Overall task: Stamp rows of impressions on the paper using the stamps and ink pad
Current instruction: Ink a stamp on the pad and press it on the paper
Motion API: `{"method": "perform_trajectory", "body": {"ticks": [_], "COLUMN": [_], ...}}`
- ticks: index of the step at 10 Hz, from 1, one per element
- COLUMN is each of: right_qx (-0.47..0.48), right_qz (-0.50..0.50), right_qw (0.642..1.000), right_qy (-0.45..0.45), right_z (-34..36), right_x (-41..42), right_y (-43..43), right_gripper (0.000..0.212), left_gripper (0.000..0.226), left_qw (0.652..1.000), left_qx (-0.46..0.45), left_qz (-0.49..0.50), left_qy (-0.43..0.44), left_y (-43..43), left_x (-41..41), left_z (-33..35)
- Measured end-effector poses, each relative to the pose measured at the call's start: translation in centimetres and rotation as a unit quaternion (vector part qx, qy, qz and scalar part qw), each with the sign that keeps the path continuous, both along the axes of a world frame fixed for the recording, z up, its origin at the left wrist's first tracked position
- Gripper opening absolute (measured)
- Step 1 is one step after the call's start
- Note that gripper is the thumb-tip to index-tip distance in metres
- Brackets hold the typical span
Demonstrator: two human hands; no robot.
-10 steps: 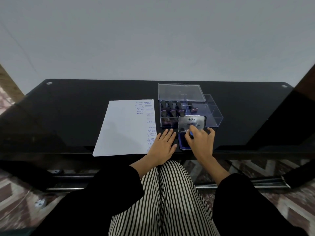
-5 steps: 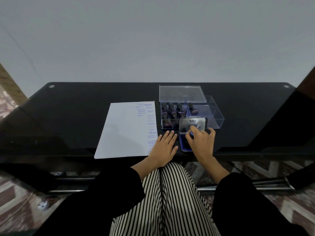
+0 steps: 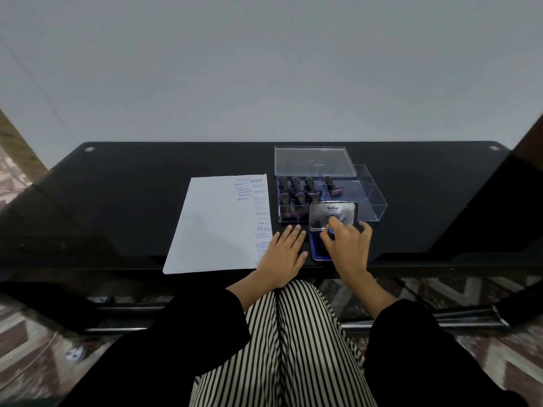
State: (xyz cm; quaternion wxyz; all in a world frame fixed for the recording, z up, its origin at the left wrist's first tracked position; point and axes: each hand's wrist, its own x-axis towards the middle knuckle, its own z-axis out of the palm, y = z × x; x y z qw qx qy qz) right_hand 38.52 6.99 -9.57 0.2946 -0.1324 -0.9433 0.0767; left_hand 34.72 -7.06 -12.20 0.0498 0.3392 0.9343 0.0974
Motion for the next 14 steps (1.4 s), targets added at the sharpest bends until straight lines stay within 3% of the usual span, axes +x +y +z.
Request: {"method": "perform_trajectory", "body": {"ticks": [5, 7, 9, 11, 14], "right_qx": [-0.002, -0.027, -0.082, -0.087, -0.060], "right_qz": [0.001, -0.004, 0.036, 0.093, 0.128], "right_qw": [1.000, 0.998, 0.996, 0.992, 0.988], "right_qy": [-0.004, -0.065, -0.010, -0.021, -0.063], "right_z": [-0.5, 0.3, 2.6, 5.5, 5.3], "right_x": [0.6, -0.5, -2.7, -7.9, -15.1], "right_y": [-0.1, 0.3, -1.6, -6.4, -10.8], "right_gripper": [0.021, 0.012, 0.019, 0.020, 0.022], "left_gripper": [0.055, 0.038, 0.026, 0.028, 0.032], "left_qw": [1.000, 0.983, 0.963, 0.957, 0.947], "left_qx": [0.028, 0.181, 0.265, 0.249, 0.259], "left_qz": [0.000, -0.007, 0.042, 0.142, 0.180], "left_qy": [-0.004, -0.013, 0.033, 0.039, 0.052], "left_y": [0.0, -1.3, -4.9, -9.9, -12.3], "left_x": [-0.1, -1.1, -4.1, -8.1, -12.8], "left_z": [0.0, 2.3, 5.3, 5.1, 4.5]}}
